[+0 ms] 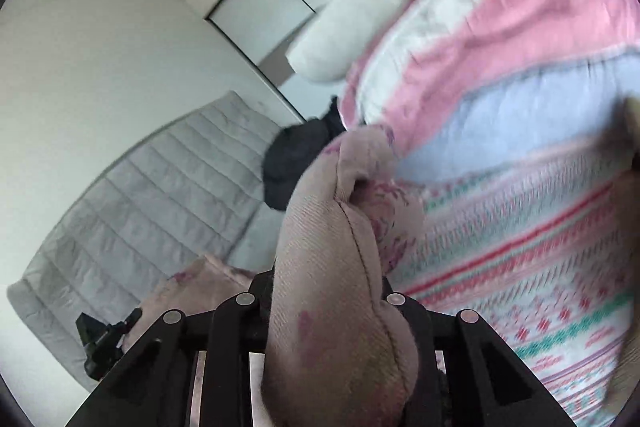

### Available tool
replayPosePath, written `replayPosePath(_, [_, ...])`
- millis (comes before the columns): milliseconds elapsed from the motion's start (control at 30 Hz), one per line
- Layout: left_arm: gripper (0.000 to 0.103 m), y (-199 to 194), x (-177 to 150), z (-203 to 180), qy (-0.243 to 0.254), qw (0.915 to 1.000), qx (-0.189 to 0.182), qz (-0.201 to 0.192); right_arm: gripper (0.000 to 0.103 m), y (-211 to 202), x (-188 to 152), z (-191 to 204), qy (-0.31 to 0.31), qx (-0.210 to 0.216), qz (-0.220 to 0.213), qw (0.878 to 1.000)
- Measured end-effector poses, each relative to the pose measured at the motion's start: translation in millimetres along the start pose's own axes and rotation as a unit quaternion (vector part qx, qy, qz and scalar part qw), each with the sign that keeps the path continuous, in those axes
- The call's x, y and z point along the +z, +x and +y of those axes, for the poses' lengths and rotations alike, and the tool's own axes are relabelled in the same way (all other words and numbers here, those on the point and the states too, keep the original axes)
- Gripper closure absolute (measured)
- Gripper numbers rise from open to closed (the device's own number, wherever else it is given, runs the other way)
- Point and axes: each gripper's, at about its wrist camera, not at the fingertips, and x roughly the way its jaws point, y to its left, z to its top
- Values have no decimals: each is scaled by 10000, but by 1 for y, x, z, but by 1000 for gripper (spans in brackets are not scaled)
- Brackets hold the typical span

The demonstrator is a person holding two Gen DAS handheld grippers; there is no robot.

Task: Fold large clothes
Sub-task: 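Lift the folded jacket with both grippers and carry it to the garment stack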

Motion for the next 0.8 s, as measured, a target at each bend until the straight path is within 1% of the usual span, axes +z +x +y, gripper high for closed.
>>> replayPosePath(67, [80, 0, 6, -30, 199, 9996, -187, -87, 76, -25, 15, 4, -93, 10, -74, 9999])
replayPosePath(133, [80, 3, 8, -57, 368, 9986, -355, -163, 77, -53, 32, 7, -155, 9, -230, 9996])
replayPosePath(167, [80, 8, 10, -75, 447, 9976, -498, -161, 77, -67, 40, 9, -166, 2, -318, 9994])
replayPosePath(300, [80, 31, 8, -135, 663, 9926, -1015, -81, 77, -148, 76, 3, -312, -200, -792, 9962])
replayPosePath(367, [80, 48, 1, -167, 781, 9883, -1310, 21, 77, -192, 91, -5, -333, -357, -1025, 9935])
replayPosePath(400, [80, 62, -5, -191, 838, 9848, -1518, 114, 77, -220, 98, -11, -342, -483, -1167, 9914])
replayPosePath(467, [80, 84, -17, -221, 901, 9796, -1775, 268, 77, -269, 107, -22, -347, -748, -1414, 9865])
replayPosePath(533, [80, 112, -35, -257, 937, 9726, -2074, 481, 77, -321, 117, -34, -369, -1139, -1685, 9784])
replayPosePath(600, [80, 142, -55, -294, 975, 9643, -2355, 714, 77, -365, 123, -46, -385, -1492, -1883, 9700])
replayPosePath(667, [80, 173, -81, -335, 1034, 9537, -2652, 966, 77, -416, 128, -62, -322, -1906, -2097, 9585])
replayPosePath(700, [80, 187, -94, -353, 1064, 9482, -2792, 1084, 77, -433, 128, -70, -294, -2060, -2177, 9536])
replayPosePath(767, [80, 208, -116, -380, 1073, 9387, -3018, 1274, 77, -470, 128, -87, -196, -2403, -2400, 9404])
replayPosePath(800, [80, 220, -132, -393, 1064, 9324, -3160, 1397, 77, -490, 126, -99, -122, -2570, -2539, 9324])
